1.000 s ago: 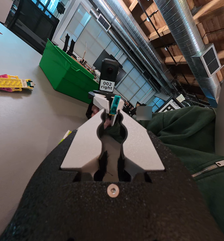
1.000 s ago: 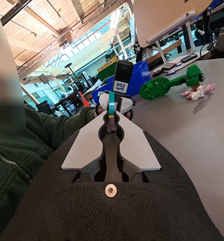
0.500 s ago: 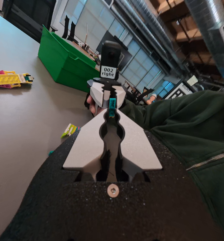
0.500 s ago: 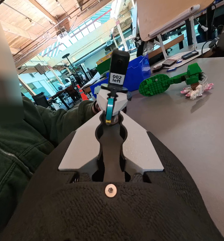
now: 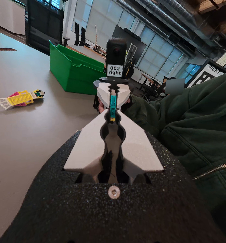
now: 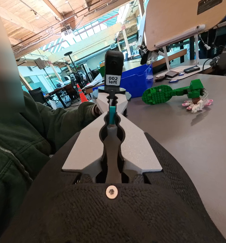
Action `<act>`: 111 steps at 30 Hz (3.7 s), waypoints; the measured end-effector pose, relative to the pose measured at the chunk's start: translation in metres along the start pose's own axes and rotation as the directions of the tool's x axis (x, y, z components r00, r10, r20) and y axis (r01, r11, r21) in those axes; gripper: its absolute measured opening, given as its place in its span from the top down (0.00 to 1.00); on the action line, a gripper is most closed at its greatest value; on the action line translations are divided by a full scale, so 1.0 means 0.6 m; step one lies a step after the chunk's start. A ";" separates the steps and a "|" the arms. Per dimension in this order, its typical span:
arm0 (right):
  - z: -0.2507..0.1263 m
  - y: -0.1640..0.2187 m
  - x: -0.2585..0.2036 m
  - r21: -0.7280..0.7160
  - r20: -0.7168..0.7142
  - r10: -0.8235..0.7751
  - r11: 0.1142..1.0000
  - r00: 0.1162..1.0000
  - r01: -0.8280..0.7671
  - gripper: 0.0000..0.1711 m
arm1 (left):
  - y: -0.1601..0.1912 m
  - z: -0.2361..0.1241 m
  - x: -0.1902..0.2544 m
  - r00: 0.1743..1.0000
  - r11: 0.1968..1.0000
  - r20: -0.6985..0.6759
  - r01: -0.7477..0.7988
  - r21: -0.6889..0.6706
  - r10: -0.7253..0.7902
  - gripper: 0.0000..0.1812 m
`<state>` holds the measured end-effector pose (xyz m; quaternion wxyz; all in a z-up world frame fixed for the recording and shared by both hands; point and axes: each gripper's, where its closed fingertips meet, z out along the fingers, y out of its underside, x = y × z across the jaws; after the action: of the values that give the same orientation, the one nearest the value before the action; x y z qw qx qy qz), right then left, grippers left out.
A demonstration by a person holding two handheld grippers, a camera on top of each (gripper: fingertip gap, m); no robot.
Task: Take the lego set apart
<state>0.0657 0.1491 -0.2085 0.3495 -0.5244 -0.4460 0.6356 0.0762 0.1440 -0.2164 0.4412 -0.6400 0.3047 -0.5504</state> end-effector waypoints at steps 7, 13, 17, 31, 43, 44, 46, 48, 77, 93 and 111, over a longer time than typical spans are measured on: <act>0.005 -0.020 -0.002 0.097 -0.011 0.036 0.995 0.999 -0.035 0.97 | -0.020 -0.006 0.005 1.000 0.997 -0.021 0.022 0.080 -0.020 0.97; -0.003 -0.013 -0.003 0.049 0.001 -0.005 0.999 1.000 0.005 0.97 | -0.017 -0.001 0.004 0.999 0.995 -0.030 0.043 0.095 -0.040 0.97; -0.007 -0.008 -0.006 0.017 0.017 -0.028 0.999 0.999 0.027 0.97 | -0.016 0.001 0.007 0.998 0.994 -0.043 0.055 0.093 -0.051 0.97; -0.006 -0.012 0.017 0.100 0.021 0.172 0.980 0.985 -0.173 0.97 | -0.023 -0.008 -0.008 0.995 0.992 0.067 -0.085 0.095 0.079 0.94; -0.002 -0.004 0.008 0.063 0.060 0.199 0.977 0.978 -0.203 0.97 | -0.002 0.002 -0.003 0.979 0.980 -0.085 0.191 0.050 -0.186 0.96; -0.001 -0.002 0.008 0.055 0.055 0.193 0.979 0.980 -0.196 0.97 | 0.001 0.003 -0.003 0.979 0.981 -0.082 0.192 0.042 -0.188 0.96; -0.001 -0.002 0.011 0.055 0.035 0.182 0.981 0.983 -0.183 0.97 | 0.001 0.003 -0.007 0.990 0.989 -0.037 0.138 0.049 -0.136 0.97; -0.001 -0.010 0.009 0.085 0.031 0.171 0.981 0.985 -0.173 0.96 | -0.009 0.002 -0.004 0.995 0.991 -0.025 0.096 0.089 -0.094 0.96; -0.009 0.005 0.006 0.000 0.040 0.136 0.991 0.990 -0.136 0.97 | -0.004 -0.001 -0.004 0.985 0.986 -0.083 0.156 0.065 -0.150 0.96; -0.010 0.015 0.002 -0.053 0.038 0.109 0.993 0.993 -0.107 0.97 | -0.003 -0.001 -0.004 0.995 0.995 -0.054 0.083 0.056 -0.080 0.97; -0.006 0.013 0.011 -0.026 0.007 0.100 0.995 0.995 -0.100 0.93 | -0.001 -0.001 -0.006 0.999 0.998 -0.011 0.052 0.040 -0.052 0.97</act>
<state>0.0678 0.1529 -0.2181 0.3084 -0.5478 -0.4288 0.6488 0.0749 0.1473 -0.2176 0.4382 -0.6357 0.2790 -0.5710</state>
